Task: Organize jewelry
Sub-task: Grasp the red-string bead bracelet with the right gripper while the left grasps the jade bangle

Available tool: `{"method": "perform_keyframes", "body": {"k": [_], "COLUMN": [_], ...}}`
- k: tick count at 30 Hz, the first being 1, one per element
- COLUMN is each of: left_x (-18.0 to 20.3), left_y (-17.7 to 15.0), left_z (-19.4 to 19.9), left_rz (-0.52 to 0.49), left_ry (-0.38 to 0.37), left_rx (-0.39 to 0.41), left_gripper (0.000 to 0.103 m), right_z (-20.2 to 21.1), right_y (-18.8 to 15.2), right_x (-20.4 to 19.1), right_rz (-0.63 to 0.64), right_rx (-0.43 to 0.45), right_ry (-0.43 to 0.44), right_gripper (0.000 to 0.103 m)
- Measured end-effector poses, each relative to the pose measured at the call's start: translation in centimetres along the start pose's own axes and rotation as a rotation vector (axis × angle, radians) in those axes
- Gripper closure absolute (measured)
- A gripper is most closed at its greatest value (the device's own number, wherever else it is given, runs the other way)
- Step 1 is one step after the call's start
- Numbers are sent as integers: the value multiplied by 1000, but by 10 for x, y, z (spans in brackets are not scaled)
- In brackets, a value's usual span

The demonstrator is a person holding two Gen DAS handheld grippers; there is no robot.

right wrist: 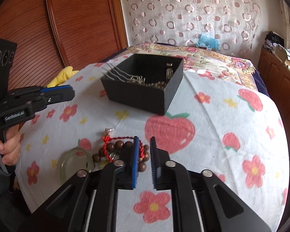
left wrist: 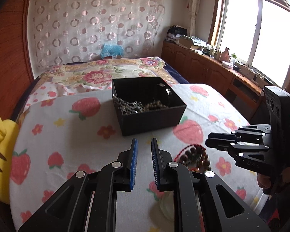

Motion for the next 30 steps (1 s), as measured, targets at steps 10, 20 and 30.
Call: {"method": "perform_keyframes", "body": {"k": [10, 20, 30], "left_x": [2, 7, 21], "left_y": [-27, -39, -46], "left_z": [14, 18, 5], "left_rz": [18, 12, -11], "left_ry": [-4, -15, -44], "left_rx": [4, -11, -50], "left_gripper": [90, 90, 84], "right_z": [-18, -6, 35], "right_y": [2, 1, 16], "right_x": [6, 2, -3], "right_rz": [-43, -25, 18], "right_rx": [-55, -24, 90], "right_ry": [24, 25, -11], "right_gripper": [85, 98, 98]}}
Point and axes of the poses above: each gripper's, at about its wrist camera, not at the fingertips, and z roughly against the way its jaws point, x to its right, y to its top, the point moved 4 cm from there along -z, roughly the way its jaws point, and after that the axes turned 11 degrees about -z, right-handed, at the moved point
